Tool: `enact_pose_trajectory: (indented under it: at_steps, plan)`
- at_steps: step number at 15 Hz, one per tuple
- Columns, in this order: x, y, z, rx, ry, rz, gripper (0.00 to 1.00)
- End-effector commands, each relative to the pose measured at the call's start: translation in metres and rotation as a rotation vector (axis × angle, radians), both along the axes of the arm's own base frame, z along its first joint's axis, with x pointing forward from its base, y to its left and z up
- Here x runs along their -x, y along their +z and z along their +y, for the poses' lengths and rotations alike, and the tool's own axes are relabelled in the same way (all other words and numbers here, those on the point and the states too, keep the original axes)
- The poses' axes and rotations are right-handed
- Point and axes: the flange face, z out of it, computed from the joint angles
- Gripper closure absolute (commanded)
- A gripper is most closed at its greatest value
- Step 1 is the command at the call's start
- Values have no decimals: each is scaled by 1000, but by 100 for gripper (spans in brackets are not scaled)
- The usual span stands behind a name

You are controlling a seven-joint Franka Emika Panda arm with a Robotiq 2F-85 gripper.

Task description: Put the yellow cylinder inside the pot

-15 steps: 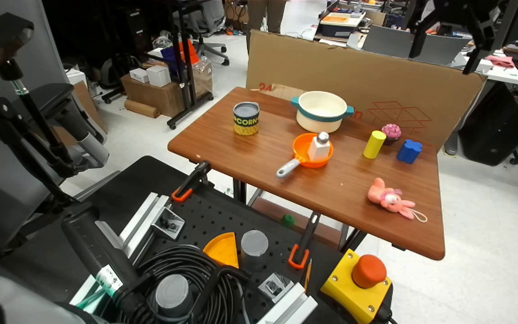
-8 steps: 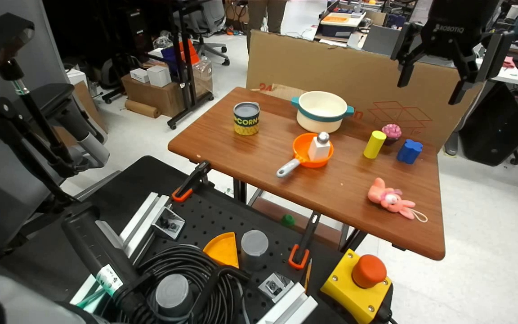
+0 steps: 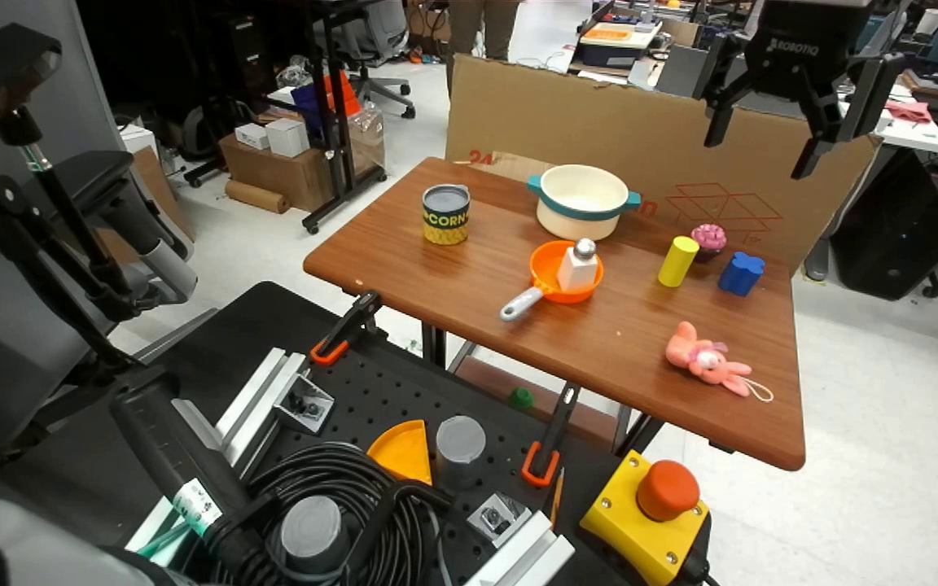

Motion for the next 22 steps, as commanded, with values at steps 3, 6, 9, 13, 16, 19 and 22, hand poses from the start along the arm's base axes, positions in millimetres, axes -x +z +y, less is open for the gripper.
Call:
enact_pose_trajectory:
  at_steps: [3,6,9,13,16,19,22]
  plan:
    - [-6,-12,-2,-35,-33,-80,0]
    - [-7,-27,-6,-42,-51,-72,0]
    - [-6,-46,-12,-39,-61,-44,0]
    - [-4,-60,-17,-42,-72,-23,0]
    - [-4,-62,-16,-50,-86,-51,0]
    - [-6,-57,-13,-113,-143,-106,0]
    - [-7,-59,-5,-168,-196,-125,0]
